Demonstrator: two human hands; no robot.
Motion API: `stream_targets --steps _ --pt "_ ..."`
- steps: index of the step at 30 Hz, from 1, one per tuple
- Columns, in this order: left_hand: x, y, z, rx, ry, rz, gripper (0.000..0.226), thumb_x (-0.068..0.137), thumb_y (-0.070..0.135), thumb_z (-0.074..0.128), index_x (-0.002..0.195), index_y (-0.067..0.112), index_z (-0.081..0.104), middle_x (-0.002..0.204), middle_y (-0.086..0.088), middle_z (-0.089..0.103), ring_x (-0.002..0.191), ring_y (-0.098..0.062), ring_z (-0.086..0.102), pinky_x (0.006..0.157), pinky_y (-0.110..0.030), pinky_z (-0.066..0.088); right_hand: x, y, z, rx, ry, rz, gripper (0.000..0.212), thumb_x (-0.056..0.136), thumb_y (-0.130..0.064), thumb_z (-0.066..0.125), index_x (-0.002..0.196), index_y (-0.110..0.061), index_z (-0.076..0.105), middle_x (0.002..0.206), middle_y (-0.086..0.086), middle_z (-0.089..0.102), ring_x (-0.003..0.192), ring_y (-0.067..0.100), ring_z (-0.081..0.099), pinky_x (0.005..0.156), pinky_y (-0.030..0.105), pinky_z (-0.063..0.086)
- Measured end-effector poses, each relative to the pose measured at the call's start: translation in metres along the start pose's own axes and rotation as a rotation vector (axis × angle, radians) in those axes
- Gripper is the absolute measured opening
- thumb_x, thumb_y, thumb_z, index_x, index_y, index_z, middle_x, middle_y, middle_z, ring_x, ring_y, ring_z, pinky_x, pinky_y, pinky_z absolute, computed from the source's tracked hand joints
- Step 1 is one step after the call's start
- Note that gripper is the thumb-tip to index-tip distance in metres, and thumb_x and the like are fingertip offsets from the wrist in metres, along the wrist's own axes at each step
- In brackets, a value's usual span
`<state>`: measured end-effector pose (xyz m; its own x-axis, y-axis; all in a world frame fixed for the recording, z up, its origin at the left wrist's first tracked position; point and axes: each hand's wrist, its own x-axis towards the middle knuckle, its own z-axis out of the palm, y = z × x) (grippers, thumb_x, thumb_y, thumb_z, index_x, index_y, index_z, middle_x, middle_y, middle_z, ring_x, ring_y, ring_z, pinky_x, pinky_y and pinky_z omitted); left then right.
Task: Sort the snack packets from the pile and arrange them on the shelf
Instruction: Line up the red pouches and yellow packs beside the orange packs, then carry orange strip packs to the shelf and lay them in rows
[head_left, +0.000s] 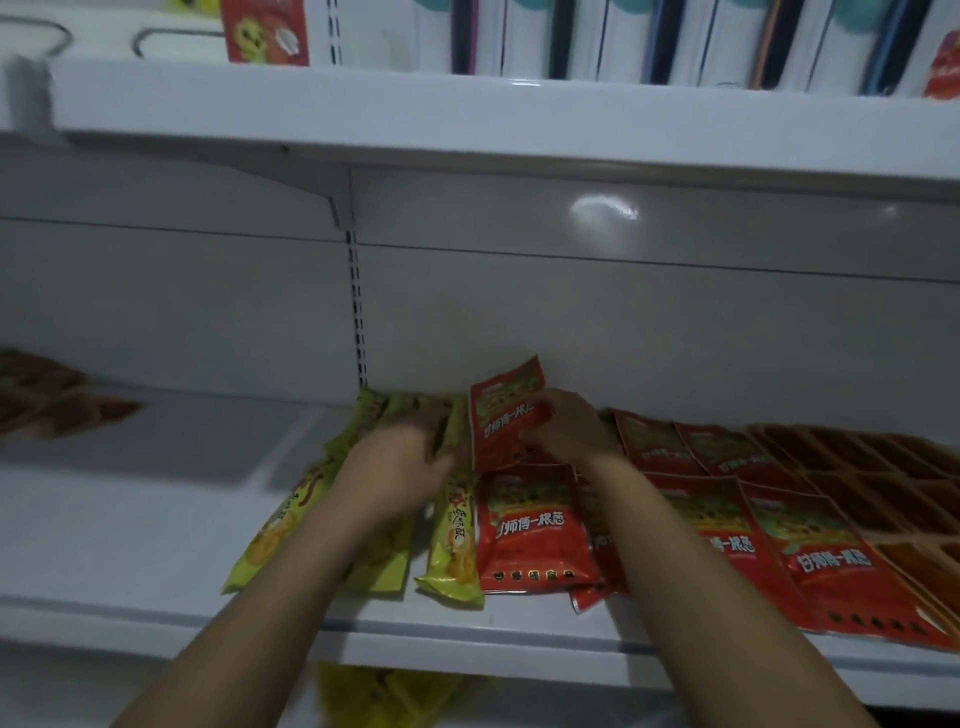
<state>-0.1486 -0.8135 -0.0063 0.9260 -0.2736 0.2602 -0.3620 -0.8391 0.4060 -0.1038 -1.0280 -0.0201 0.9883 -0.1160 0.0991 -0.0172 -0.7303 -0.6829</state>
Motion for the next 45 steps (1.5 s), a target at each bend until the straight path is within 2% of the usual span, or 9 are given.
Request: stream_targets --steps 10,15,19,21,23,26,31,38,45 --pt "0.001 -0.006 0.002 0.202 -0.015 0.12 0.05 0.094 0.052 0.052 0.135 0.024 0.05 0.117 -0.003 0.062 0.103 -0.022 0.059 0.087 -0.035 0.051 0.016 0.02 0.009 -0.443 -0.051 0.044 0.022 0.09 -0.027 0.06 0.092 -0.006 0.066 0.089 0.003 0.064 0.077 0.018 0.056 0.067 0.025 0.041" --pt "0.003 -0.004 0.007 0.24 -0.004 0.163 0.054 0.094 0.054 0.051 0.139 0.024 0.047 0.127 -0.003 0.06 0.114 -0.023 0.056 0.094 -0.038 0.048 0.014 0.022 0.01 -0.593 -0.03 0.057 0.034 0.091 -0.041 0.054 0.069 -0.016 0.05 0.081 0.002 0.057 0.087 0.023 0.061 0.074 0.029 0.044" --pt "0.002 0.0 0.008 0.275 -0.012 0.165 0.055 0.095 0.054 0.049 0.141 0.024 0.045 0.126 -0.003 0.059 0.115 -0.023 0.055 0.094 -0.037 0.048 0.009 0.024 0.008 -0.55 -0.033 0.078 0.039 0.092 -0.049 0.05 0.087 -0.012 0.062 0.105 0.011 0.066 0.106 0.03 0.061 0.096 0.039 0.046" --pt "-0.001 0.0 0.008 0.275 -0.017 0.159 0.055 0.095 0.055 0.05 0.141 0.024 0.045 0.12 -0.003 0.062 0.109 -0.022 0.058 0.091 -0.037 0.05 0.001 0.021 0.002 -0.507 -0.03 0.078 0.046 0.093 -0.055 0.049 0.109 -0.014 0.064 0.118 0.011 0.062 0.118 0.033 0.055 0.102 0.043 0.044" --pt "-0.003 0.0 0.009 0.293 -0.024 0.144 0.055 0.095 0.056 0.049 0.141 0.024 0.045 0.114 -0.003 0.064 0.104 -0.022 0.061 0.088 -0.037 0.05 -0.011 0.013 -0.009 -0.495 -0.017 0.086 0.059 0.092 -0.059 0.049 0.136 -0.02 0.052 0.138 0.013 0.049 0.132 0.037 0.041 0.108 0.046 0.036" --pt "-0.006 -0.002 0.008 0.322 -0.026 0.113 0.054 0.094 0.058 0.049 0.136 0.025 0.049 0.107 -0.002 0.066 0.099 -0.022 0.062 0.084 -0.035 0.051 -0.03 -0.005 -0.025 -0.484 0.02 0.068 0.07 0.094 -0.059 0.048 0.152 -0.025 0.03 0.156 0.009 0.03 0.143 0.033 0.025 0.115 0.046 0.024" --pt "-0.015 -0.013 -0.001 0.349 0.01 0.063 0.044 0.093 0.058 0.05 0.115 0.021 0.058 0.088 0.001 0.062 0.085 -0.023 0.059 0.081 -0.036 0.049 -0.057 -0.044 -0.016 -0.424 0.068 -0.131 0.071 0.093 -0.056 0.05 0.154 -0.03 0.025 0.161 0.006 0.02 0.147 0.027 0.017 0.117 0.045 0.014" --pt "-0.048 -0.056 -0.041 0.386 0.105 -0.045 0.062 0.092 0.059 0.05 0.142 0.023 0.045 0.134 -0.006 0.057 0.122 -0.028 0.051 0.096 -0.038 0.042 -0.068 -0.098 0.036 -0.368 0.049 -0.326 0.075 0.085 -0.063 0.059 0.148 -0.03 0.037 0.153 0.003 0.037 0.138 0.027 0.034 0.114 0.045 0.029" --pt "-0.111 -0.118 -0.103 0.365 0.224 -0.149 0.064 0.094 0.057 0.05 0.146 0.021 0.041 0.139 -0.004 0.055 0.126 -0.026 0.048 0.1 -0.038 0.041 -0.09 -0.18 0.081 -0.366 -0.011 -0.486 0.084 0.079 -0.067 0.062 0.15 -0.035 0.032 0.156 0.001 0.035 0.142 0.024 0.032 0.115 0.042 0.029"
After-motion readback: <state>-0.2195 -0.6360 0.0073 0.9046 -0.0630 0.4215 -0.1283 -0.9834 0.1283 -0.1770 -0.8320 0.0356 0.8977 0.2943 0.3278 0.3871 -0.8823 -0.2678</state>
